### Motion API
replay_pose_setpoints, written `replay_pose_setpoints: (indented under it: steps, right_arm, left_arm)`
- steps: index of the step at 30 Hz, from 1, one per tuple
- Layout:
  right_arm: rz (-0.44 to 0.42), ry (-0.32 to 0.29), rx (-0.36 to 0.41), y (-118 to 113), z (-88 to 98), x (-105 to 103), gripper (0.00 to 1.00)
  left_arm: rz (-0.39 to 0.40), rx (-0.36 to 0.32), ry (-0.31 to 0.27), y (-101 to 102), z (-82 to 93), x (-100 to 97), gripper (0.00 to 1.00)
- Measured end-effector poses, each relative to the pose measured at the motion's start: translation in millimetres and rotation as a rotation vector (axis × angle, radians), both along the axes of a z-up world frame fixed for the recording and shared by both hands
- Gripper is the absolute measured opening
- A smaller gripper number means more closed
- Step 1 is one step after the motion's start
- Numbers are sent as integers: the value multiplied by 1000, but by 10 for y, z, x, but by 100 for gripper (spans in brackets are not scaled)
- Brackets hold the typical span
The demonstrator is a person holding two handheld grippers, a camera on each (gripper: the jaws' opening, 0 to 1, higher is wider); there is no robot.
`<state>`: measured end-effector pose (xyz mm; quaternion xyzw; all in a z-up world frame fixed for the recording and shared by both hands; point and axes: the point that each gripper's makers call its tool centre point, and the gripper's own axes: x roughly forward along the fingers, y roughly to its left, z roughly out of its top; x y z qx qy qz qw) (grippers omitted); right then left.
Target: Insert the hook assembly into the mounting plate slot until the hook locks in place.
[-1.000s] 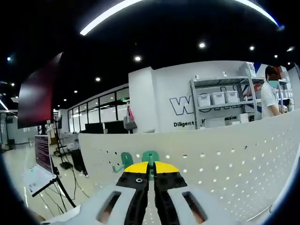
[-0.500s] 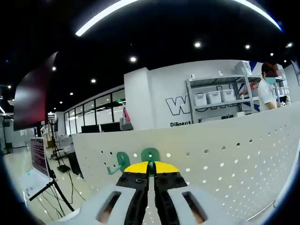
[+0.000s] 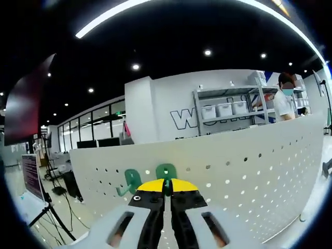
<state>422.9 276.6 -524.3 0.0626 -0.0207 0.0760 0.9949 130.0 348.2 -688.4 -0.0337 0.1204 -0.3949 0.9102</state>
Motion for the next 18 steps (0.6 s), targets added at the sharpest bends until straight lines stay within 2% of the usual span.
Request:
replay_pose_setpoints:
  steps: [11, 12, 18]
  right_arm:
    - [-21, 3, -100, 4, -9, 80, 2]
    - [-16, -1, -126, 6, -8, 77, 2]
    - [1, 9, -129, 55, -35, 56, 5]
  left_arm:
    - [13, -2, 6, 50, -20, 21, 61]
    - [12, 0, 5, 43, -18, 25, 61]
    - [-1, 3, 5, -9, -17, 21, 61]
